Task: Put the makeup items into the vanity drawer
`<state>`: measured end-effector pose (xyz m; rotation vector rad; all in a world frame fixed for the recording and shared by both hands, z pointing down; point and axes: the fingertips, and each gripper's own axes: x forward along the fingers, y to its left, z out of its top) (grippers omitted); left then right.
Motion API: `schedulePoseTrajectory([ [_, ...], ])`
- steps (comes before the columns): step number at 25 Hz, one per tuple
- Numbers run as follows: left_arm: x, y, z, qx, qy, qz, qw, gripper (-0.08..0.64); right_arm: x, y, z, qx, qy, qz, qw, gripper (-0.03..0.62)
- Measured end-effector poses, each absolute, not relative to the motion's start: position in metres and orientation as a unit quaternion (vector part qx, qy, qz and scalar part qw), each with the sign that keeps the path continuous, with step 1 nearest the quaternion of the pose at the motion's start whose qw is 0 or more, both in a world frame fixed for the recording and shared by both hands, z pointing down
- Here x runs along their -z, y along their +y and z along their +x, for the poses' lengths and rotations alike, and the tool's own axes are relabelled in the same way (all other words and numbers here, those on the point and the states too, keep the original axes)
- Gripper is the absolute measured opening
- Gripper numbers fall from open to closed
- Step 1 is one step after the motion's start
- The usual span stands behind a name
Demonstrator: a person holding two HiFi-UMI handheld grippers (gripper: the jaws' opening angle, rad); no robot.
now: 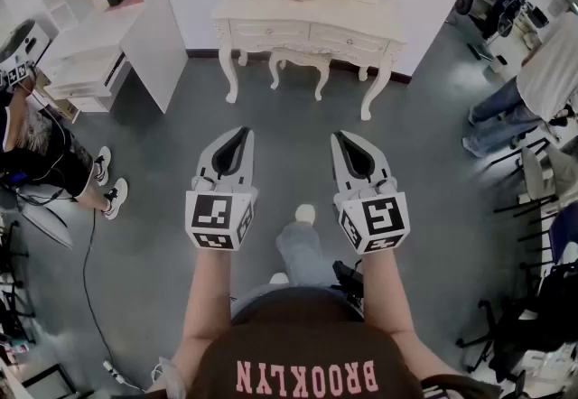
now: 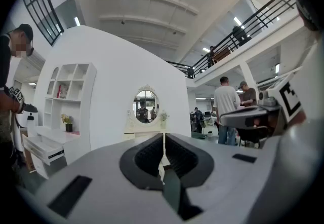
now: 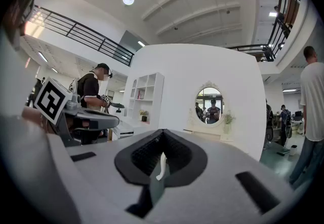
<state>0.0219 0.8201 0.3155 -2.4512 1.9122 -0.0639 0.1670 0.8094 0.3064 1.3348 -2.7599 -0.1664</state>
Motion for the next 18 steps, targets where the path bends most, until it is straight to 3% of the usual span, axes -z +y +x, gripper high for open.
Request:
schedulePoseTrajectory([
  [18, -0.319, 0.568, 0.03, 0.024, 0.628, -0.778, -0.003, 0.011, -0.312, 0.554, 0.18, 0.027, -0.91, 0.413, 0.018, -0.009],
])
